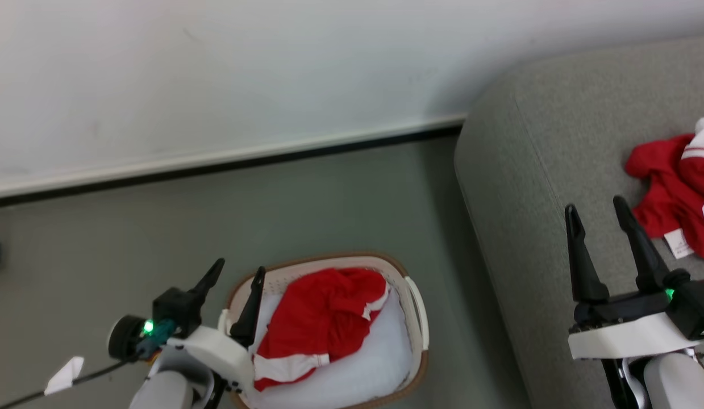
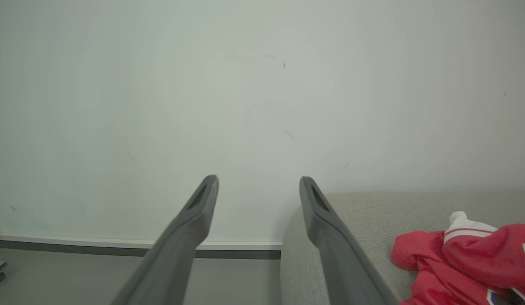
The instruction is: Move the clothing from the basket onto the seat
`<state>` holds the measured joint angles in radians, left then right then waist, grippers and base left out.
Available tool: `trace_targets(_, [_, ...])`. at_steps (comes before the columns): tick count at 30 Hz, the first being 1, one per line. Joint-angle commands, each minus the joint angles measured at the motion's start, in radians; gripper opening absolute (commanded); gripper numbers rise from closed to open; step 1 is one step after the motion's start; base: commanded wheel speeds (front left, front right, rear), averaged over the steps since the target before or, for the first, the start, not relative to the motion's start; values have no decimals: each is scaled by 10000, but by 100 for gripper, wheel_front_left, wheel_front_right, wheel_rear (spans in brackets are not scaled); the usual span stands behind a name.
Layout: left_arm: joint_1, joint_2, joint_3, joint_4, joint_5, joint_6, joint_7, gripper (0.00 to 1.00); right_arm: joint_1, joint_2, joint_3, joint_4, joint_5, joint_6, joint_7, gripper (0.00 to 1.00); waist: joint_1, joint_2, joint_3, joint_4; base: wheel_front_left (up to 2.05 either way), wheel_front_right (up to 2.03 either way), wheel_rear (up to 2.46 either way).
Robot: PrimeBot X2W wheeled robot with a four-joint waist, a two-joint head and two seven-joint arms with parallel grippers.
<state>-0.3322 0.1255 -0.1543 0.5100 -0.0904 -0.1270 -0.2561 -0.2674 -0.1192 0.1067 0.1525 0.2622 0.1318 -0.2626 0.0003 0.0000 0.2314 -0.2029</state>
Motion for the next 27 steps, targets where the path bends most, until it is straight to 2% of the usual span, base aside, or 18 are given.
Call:
trace_targets(1, [-403, 180, -221, 211, -162, -26, 107, 100, -249, 109, -66, -165, -101, -22, -33, 100, -3, 0, 922, -502, 0, 0, 0])
trace_targets(15, [-2774, 1438, -3321, 2850, -939, -17, 1515, 100, -1050, 683, -319, -1388, -339, -22, -31, 100, -3, 0, 3353, -1622, 0, 0, 0])
trace_targets(27, [-4454, 2480, -5692, 4520, -1688, -18, 2350, 100, -1489, 701, 73, -2330, 708, -22, -31, 100, -3, 0, 5100, -2613, 0, 0, 0])
